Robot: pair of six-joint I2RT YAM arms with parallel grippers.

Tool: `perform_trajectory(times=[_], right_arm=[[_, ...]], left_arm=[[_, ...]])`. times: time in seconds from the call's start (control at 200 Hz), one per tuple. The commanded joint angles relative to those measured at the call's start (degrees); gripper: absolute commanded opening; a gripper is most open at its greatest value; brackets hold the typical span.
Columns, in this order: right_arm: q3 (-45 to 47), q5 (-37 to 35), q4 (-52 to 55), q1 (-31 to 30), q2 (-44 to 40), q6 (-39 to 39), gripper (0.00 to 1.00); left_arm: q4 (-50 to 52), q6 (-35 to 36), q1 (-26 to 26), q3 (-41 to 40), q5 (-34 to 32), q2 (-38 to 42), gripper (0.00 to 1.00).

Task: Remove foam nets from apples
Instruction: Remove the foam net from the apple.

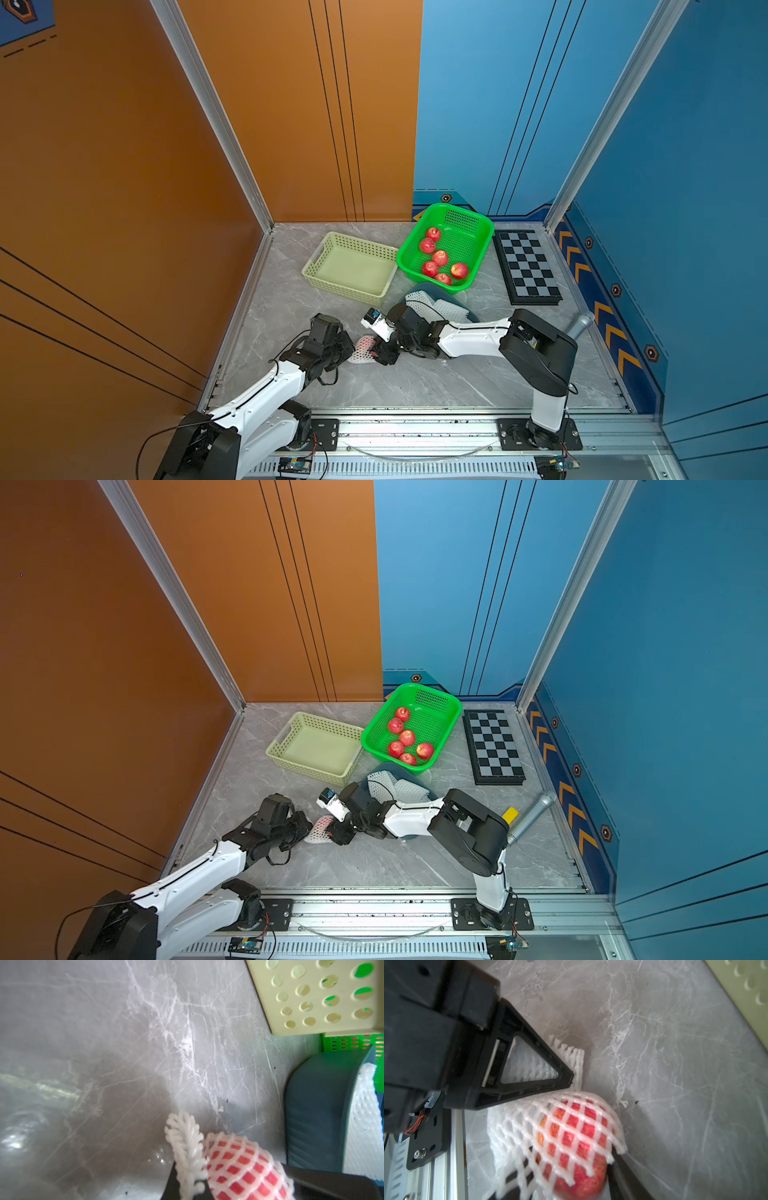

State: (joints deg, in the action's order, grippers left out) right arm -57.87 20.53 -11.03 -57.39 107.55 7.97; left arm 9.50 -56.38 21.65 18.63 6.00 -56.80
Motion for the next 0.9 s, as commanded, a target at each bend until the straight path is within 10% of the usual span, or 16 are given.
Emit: perform_trajectory(times=[0.0, 0.896], right_arm=[[2.00, -3.71, 6.79, -0.10, -2.51, -2.09, 0.53], [4.13, -5.74, 9.80, 0.53, -6.93, -4.08, 0.74]], left_arm=[[0.37, 1.07, -0.81, -0.10, -0.11, -0.42, 0.00], [0.35, 1.98, -1.04, 1.77, 0.15, -2.18, 0.00]])
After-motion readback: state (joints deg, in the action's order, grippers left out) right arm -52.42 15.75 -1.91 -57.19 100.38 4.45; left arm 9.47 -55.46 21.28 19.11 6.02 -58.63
